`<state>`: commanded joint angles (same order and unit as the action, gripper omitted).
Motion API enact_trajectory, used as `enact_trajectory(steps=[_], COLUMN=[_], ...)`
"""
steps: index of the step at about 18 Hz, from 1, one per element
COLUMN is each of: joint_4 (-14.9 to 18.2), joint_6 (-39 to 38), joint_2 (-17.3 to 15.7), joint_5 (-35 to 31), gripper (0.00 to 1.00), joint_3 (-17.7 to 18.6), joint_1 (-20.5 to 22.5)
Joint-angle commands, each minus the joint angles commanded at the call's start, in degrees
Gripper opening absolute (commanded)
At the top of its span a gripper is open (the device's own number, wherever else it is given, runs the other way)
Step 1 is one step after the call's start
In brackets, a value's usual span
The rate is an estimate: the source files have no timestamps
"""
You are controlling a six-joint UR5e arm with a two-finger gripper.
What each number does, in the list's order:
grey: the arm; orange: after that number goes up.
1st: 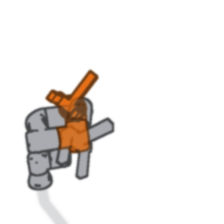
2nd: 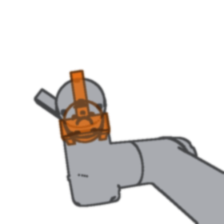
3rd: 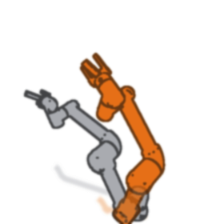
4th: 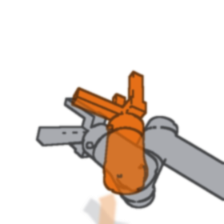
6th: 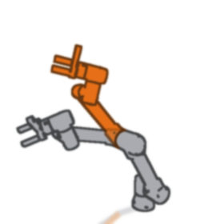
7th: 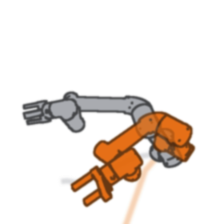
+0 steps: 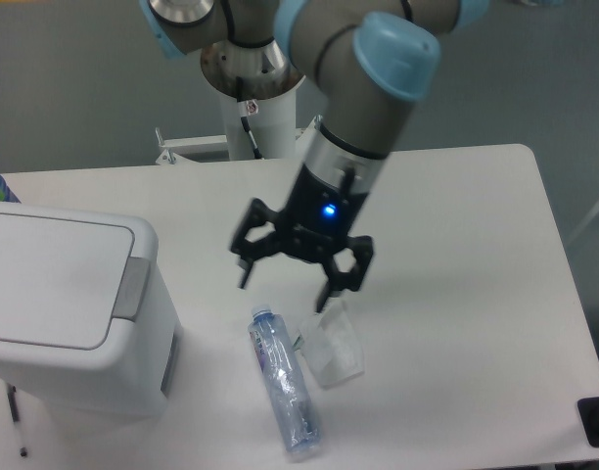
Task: Open the trash can
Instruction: 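Move the gripper over to the lid edge of the white trash can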
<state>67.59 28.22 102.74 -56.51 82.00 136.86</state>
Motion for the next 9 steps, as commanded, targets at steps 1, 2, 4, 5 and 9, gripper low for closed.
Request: enact_trajectory(steps=[1, 2, 4, 5, 9], joint_4=[-0.09, -0.26, -1.23, -1.75, -2.98], joint_6=[-0.18, -0.18, -0.7, -0.88, -6.24], joint_2=[-0.26, -0.96, -0.97, -0.71, 0.09], joint_5=[0.0, 0.0, 0.0, -0.09, 0.18], gripper=[1.0, 1.0, 1.0, 1.0, 1.0], joint_3=[0.61, 1.23, 1.49, 1.5, 1.85], joint_1=[-0.97, -1.67, -3.51, -4.4, -5.46])
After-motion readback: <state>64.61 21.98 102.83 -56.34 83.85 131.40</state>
